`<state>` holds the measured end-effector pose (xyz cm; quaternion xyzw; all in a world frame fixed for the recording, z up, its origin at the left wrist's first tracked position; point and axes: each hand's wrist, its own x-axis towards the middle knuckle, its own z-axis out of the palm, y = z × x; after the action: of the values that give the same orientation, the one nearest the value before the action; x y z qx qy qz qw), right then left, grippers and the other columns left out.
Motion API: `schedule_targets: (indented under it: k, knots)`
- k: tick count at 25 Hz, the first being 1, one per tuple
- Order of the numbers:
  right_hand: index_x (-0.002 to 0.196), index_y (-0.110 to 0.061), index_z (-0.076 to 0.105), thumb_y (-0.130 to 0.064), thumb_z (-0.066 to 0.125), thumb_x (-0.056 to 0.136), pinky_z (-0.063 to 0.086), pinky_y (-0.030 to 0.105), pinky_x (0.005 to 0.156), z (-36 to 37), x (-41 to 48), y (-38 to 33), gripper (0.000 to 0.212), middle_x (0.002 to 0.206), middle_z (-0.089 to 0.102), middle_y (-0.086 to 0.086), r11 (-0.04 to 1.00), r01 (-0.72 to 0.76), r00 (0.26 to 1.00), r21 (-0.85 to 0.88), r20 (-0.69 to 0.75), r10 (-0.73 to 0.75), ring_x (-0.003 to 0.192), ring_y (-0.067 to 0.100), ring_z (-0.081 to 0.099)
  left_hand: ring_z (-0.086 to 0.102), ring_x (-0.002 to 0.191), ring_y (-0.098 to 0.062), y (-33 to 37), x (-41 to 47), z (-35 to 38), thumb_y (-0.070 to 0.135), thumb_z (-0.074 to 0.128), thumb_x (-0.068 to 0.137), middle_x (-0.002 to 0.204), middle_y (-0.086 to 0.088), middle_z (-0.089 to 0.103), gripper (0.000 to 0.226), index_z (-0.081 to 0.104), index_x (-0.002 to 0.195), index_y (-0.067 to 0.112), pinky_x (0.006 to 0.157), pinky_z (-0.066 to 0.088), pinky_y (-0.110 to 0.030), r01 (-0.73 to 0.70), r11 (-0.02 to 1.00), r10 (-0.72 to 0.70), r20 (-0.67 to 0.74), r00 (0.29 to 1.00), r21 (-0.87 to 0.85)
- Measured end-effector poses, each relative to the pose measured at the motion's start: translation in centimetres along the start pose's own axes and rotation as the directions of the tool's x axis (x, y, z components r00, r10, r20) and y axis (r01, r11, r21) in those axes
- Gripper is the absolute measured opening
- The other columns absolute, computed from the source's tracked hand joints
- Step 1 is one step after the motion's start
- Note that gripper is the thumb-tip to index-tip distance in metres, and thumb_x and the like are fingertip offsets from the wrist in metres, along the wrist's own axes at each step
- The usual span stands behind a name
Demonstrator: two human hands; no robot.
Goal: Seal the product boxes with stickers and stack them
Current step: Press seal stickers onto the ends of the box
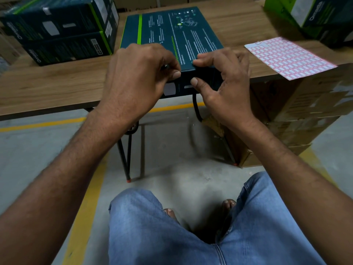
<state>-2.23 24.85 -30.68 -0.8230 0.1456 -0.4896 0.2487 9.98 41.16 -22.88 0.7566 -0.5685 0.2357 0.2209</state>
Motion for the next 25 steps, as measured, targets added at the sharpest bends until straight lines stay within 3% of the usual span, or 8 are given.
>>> schedule_targets:
  k: [16, 25]
  knots:
    - [0.114, -0.026, 0.071, -0.034, 0.077, 0.083, 0.037, 0.04, 0.092, 0.05, 0.01, -0.06, 0.032, 0.121, 0.066, -0.013, 1.0, -0.005, 1.0, -0.012, -0.007, 0.005, 0.119, 0.016, 0.046, 0.077, 0.097, -0.02, -0.5, -0.52, 0.39, 0.039, 0.062, 0.104, 0.109, -0.002, 0.08, 0.029, 0.08, 0.114, 0.02, 0.08, 0.062, -0.044, -0.103, 0.993, 0.1, -0.054, 0.993, -0.055]
    - [0.114, -0.025, 0.071, -0.034, 0.076, 0.083, 0.035, 0.038, 0.09, -0.01, -0.02, -0.14, 0.032, 0.121, 0.064, -0.016, 1.0, 0.002, 1.0, -0.017, -0.002, -0.002, 0.118, 0.015, 0.045, 0.071, 0.096, -0.01, -0.13, -0.4, 0.44, 0.036, 0.07, 0.099, 0.106, 0.002, 0.078, 0.022, 0.081, 0.108, 0.02, 0.087, 0.058, -0.034, 0.072, 0.986, -0.082, -0.065, 0.995, -0.153]
